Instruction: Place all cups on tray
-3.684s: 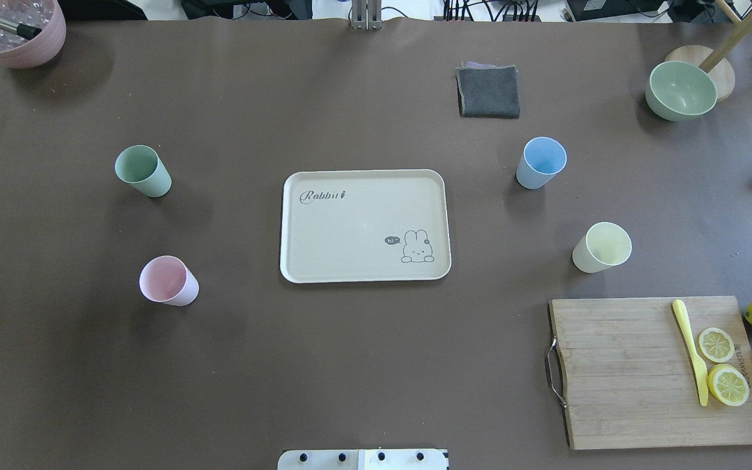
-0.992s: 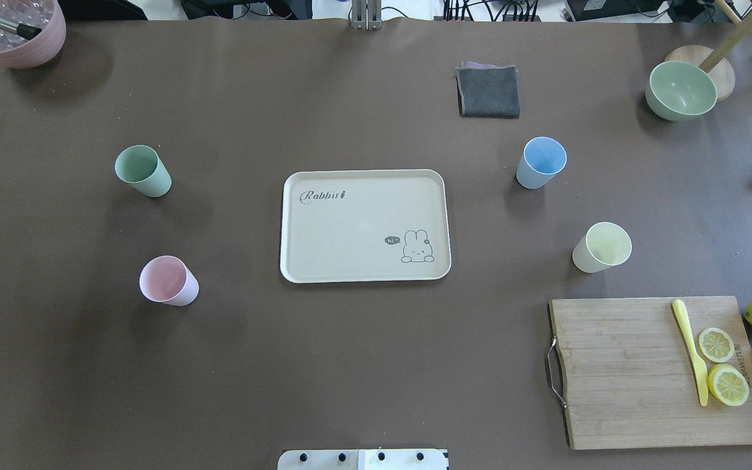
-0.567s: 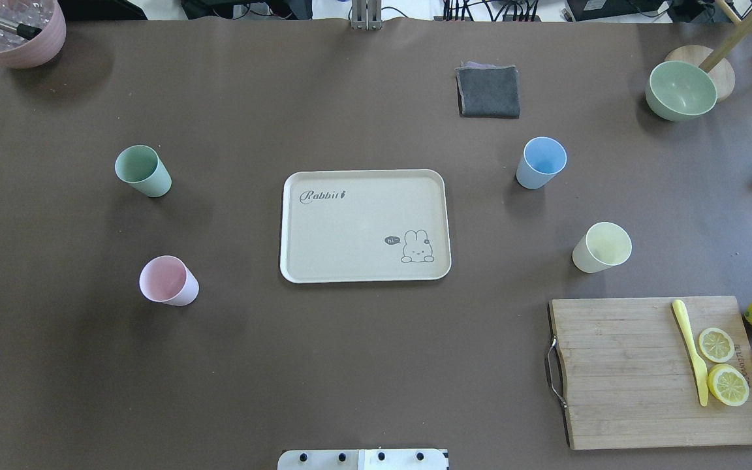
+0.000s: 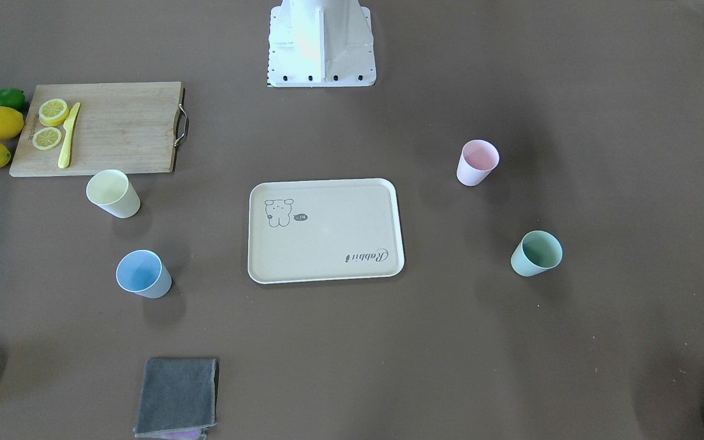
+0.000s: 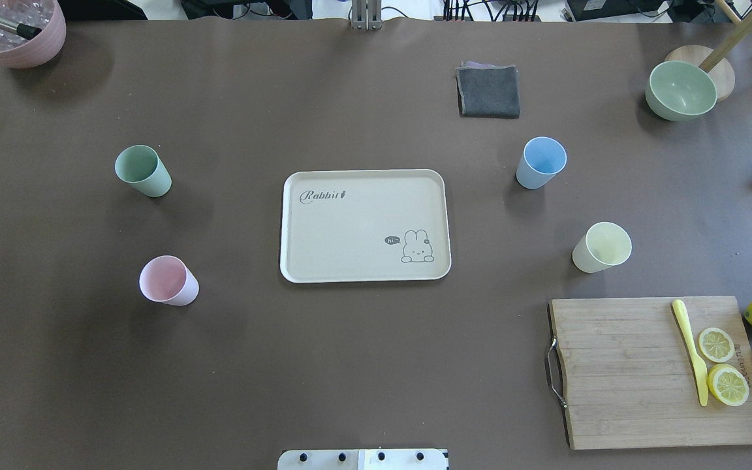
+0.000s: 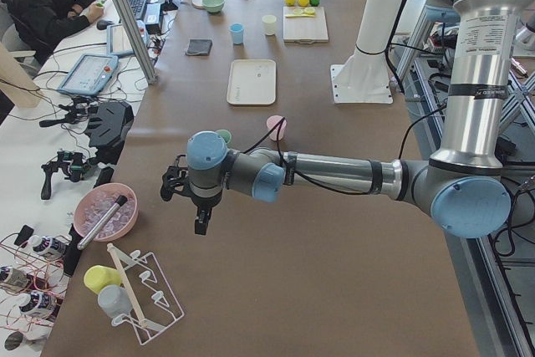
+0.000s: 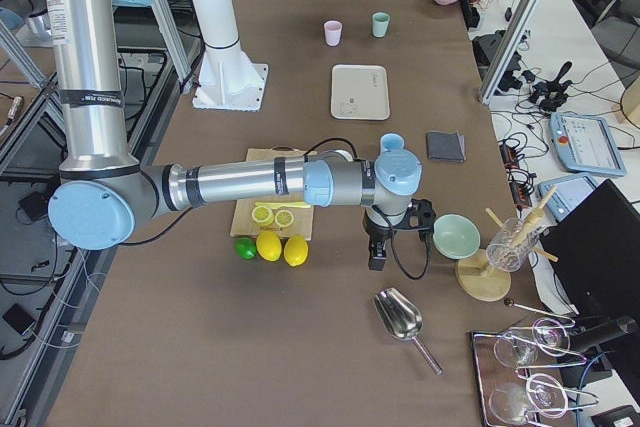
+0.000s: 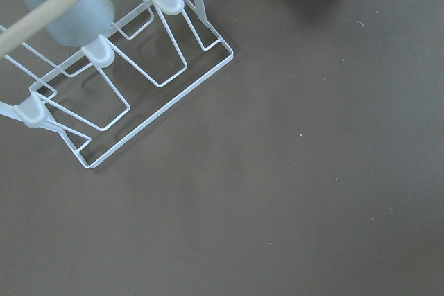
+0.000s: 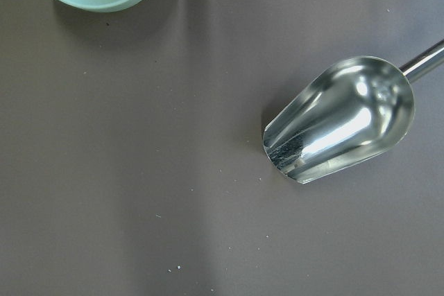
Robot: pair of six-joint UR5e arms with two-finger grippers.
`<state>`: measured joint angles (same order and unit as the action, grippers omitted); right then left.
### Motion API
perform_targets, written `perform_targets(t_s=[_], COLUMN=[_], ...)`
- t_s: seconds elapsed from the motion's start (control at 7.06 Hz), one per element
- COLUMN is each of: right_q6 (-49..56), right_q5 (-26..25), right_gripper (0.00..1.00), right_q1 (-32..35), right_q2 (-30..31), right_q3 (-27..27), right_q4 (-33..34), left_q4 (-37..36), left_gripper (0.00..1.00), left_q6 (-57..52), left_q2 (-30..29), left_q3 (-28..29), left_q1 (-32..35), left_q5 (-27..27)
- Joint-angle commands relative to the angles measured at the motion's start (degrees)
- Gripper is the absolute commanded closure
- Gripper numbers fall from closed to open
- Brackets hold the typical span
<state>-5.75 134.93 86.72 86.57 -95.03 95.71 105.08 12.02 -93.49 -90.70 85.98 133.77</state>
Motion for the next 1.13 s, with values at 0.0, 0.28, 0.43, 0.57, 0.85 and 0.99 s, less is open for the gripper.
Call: perform_targets(t_s=[0.0,0.28,0.43,0.57,0.85,0.99], right_q6=[0.0,-0.1,-0.2,-0.3,-0.3,-0.3], right_q5=[0.1,0.1,0.1,0.1,0.1,0.1], right_gripper=[0.00,0.00,0.00,0.00,0.00,0.00], right_q1=[0.0,0.0,0.0,0.0,0.0,0.0], right_q2=[0.0,-0.1,0.1,0.6,0.3,0.4], right_q3=[-0.8,-0.8,-0.9,-0.8,-0.2,-0.2], right_q4=[0.0,-0.1,-1.0,-2.1,-2.1,-2.1], left_q4=[3.5,6.0,5.9,6.4,6.4,6.2], left_gripper=[0.02,0.02,0.02,0.02,0.02,0.03], left_q6=[8.3,29.8,32.9,36.7,37.0,37.6], left_q2=[-2.5,-6.4,-6.8,-7.1,-8.5,-10.0], left_q3=[0.4,-2.8,-4.2,-4.5,-6.1,-5.7], left_q1=[-7.5,-13.6,-17.7,-21.1,-29.7,-30.8], left_q5=[-1.5,-5.9,-9.1,-9.7,-15.3,-15.7])
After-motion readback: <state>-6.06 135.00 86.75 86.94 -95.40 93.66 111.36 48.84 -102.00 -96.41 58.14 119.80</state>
